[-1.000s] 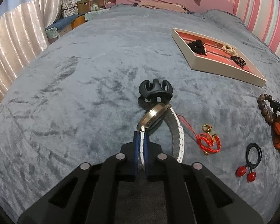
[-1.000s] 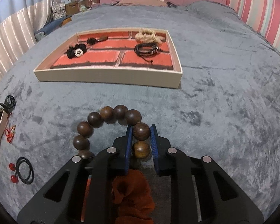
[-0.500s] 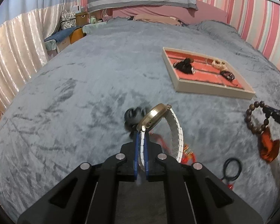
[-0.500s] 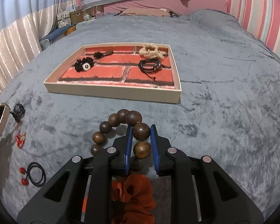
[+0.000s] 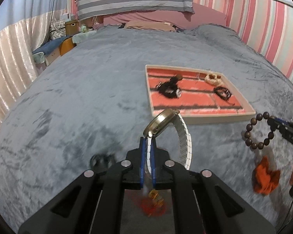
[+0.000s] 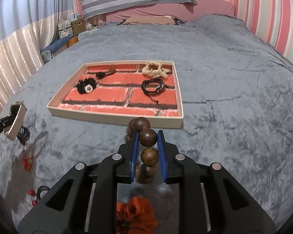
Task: Organize jewelry
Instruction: 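Grasp the white-strap watch with the left tool while the right tool grasps the wooden bead bracelet, then carry the watch and bead bracelet into the tray and open both tools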
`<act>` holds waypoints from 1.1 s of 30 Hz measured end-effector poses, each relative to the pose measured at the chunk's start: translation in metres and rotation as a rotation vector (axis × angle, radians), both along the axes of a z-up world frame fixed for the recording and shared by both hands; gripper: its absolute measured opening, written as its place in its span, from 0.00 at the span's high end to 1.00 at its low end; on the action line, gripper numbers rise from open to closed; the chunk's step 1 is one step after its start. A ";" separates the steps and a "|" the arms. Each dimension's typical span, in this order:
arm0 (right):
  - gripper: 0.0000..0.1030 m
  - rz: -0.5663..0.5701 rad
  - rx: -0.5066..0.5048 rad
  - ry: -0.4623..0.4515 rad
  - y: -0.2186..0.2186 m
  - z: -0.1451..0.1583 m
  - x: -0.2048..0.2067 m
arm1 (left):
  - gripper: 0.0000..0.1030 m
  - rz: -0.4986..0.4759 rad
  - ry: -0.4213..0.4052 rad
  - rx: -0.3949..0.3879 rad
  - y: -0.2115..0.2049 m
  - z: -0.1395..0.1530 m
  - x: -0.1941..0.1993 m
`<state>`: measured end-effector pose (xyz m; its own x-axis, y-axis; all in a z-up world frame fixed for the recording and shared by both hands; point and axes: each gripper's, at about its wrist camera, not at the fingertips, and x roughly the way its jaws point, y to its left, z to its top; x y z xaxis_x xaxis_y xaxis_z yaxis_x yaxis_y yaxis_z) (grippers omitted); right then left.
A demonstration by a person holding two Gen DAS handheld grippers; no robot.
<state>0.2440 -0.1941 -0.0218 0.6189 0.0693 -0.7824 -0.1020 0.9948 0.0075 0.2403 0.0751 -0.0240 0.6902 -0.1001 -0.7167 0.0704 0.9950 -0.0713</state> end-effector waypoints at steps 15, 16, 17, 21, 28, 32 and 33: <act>0.81 -0.025 0.010 -0.035 -0.004 0.042 0.084 | 0.95 -0.045 0.030 -0.029 -0.057 0.027 0.115; 0.81 -0.025 0.011 -0.035 -0.003 0.041 0.094 | 0.95 -0.051 0.034 -0.019 -0.061 0.025 0.124; 0.81 -0.024 0.009 -0.035 -0.002 0.039 0.099 | 0.95 -0.054 0.038 -0.011 -0.064 0.022 0.132; 0.81 -0.022 0.014 -0.034 0.001 0.027 0.129 | 0.95 -0.060 0.055 0.007 -0.071 0.011 0.158; 0.81 -0.025 0.042 -0.029 0.003 0.003 0.168 | 0.95 -0.058 0.094 0.030 -0.078 -0.017 0.201; 0.81 -0.038 0.012 0.008 0.002 -0.022 0.182 | 0.95 -0.061 0.128 0.050 -0.081 -0.037 0.217; 0.81 -0.041 -0.002 0.019 0.002 -0.029 0.184 | 0.95 -0.064 0.138 0.060 -0.082 -0.043 0.220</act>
